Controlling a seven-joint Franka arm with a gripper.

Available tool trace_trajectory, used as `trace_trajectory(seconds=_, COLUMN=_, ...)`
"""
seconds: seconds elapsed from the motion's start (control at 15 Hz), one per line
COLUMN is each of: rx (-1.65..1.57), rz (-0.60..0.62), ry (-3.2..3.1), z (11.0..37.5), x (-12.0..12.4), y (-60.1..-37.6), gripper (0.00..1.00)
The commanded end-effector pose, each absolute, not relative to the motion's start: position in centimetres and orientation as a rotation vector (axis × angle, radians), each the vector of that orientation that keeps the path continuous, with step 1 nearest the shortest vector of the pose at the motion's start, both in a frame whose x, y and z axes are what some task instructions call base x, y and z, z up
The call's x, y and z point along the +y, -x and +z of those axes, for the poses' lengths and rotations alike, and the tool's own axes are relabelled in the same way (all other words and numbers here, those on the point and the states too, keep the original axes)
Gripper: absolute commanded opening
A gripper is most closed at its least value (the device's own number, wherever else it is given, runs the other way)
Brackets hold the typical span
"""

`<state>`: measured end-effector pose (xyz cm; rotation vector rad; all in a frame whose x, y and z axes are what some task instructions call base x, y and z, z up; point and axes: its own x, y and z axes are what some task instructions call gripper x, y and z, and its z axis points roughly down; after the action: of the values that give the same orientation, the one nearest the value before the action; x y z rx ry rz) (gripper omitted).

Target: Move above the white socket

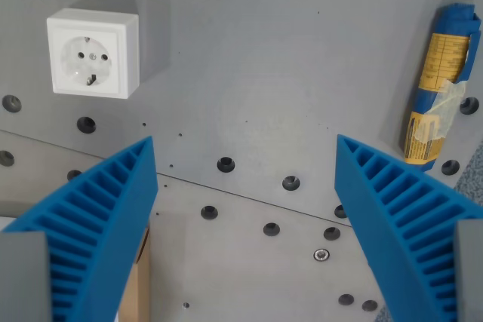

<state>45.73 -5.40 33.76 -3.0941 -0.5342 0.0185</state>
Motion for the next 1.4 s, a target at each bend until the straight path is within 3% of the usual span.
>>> trace_trajectory(seconds=0.07, rx=-0.534, rz=0.011, ry=3.095, z=34.0, x=-5.4, y=-45.7, gripper=1.0)
trace_trajectory(seconds=0.8, rx=-0.514, rz=-0.003, ry=3.103, z=33.3, x=-4.9, y=-45.6, gripper=1.0)
trace_trajectory(seconds=1.4, rx=-0.467, rz=-0.093, ry=3.127, z=30.7, x=-3.2, y=-45.0, gripper=1.0)
